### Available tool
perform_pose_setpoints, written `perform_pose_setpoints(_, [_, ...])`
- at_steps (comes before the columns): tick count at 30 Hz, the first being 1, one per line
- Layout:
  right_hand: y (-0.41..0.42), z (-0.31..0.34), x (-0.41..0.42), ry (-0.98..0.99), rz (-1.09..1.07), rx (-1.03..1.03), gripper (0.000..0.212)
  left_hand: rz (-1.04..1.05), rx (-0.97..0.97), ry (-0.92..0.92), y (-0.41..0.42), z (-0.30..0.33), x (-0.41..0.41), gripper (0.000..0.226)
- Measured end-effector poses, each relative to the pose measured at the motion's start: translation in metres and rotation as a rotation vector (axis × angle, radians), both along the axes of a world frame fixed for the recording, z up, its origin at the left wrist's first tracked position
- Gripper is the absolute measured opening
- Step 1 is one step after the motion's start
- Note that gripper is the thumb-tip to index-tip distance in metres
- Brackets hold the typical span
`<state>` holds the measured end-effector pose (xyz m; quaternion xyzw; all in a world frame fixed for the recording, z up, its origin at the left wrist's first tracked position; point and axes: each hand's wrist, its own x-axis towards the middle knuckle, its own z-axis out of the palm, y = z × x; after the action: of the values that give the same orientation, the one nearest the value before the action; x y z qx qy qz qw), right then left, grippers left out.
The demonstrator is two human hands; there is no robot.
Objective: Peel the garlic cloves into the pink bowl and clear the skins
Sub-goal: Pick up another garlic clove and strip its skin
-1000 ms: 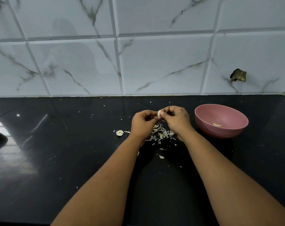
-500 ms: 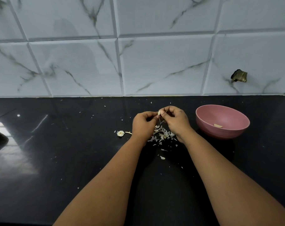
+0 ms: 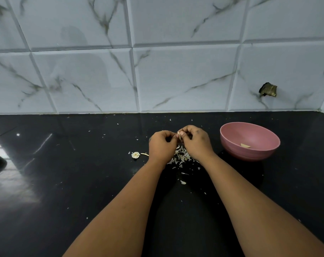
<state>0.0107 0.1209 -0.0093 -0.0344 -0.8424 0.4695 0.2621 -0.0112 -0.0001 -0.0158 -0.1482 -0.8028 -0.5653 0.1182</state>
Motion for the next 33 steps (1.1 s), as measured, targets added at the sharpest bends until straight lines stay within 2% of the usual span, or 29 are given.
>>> perform_pose_setpoints(3, [-0.0008, -0.0022, -0.0005, 0.011, 0.022, -0.007, 0.007, 0.015, 0.005, -0.010, 0.0001, 0.0013, -0.0002, 0.014])
perform_pose_setpoints(7, [-0.0010, -0.0033, -0.0012, 0.033, 0.071, -0.108, 0.019, 0.025, 0.019, -0.011, 0.0001, 0.0030, -0.0004, 0.014])
perform_pose_setpoints(10, [-0.0007, -0.0033, -0.0012, 0.025, 0.078, -0.179, 0.019, 0.026, 0.012, 0.000, 0.0006, 0.0030, 0.0001, 0.015])
perform_pose_setpoints(16, [-0.0014, -0.0017, 0.0024, 0.041, 0.084, -0.208, 0.021, 0.043, -0.013, 0.016, 0.0005, 0.0040, 0.0006, 0.013])
perform_pose_setpoints(21, [0.0002, 0.0002, 0.0030, 0.028, 0.085, -0.164, 0.025, 0.044, 0.037, -0.027, -0.0006, 0.0042, 0.0005, 0.013])
perform_pose_setpoints(24, [0.0013, 0.0009, 0.0020, 0.024, 0.084, -0.203, 0.027, 0.051, 0.044, -0.029, 0.0008, 0.0032, 0.0011, 0.012])
perform_pose_setpoints(26, [0.0021, 0.0009, 0.0006, 0.020, 0.071, -0.248, 0.026, 0.039, 0.122, -0.065, 0.0023, 0.0038, 0.0012, 0.018])
perform_pose_setpoints(29, [0.0029, 0.0010, 0.0001, 0.028, 0.048, -0.274, 0.016, -0.048, 0.342, -0.183, 0.0017, 0.0047, -0.0002, 0.034])
perform_pose_setpoints(33, [0.0023, 0.0020, -0.0005, 0.014, 0.033, -0.355, 0.012, -0.138, 0.404, -0.258, -0.0005, 0.0031, 0.0001, 0.006])
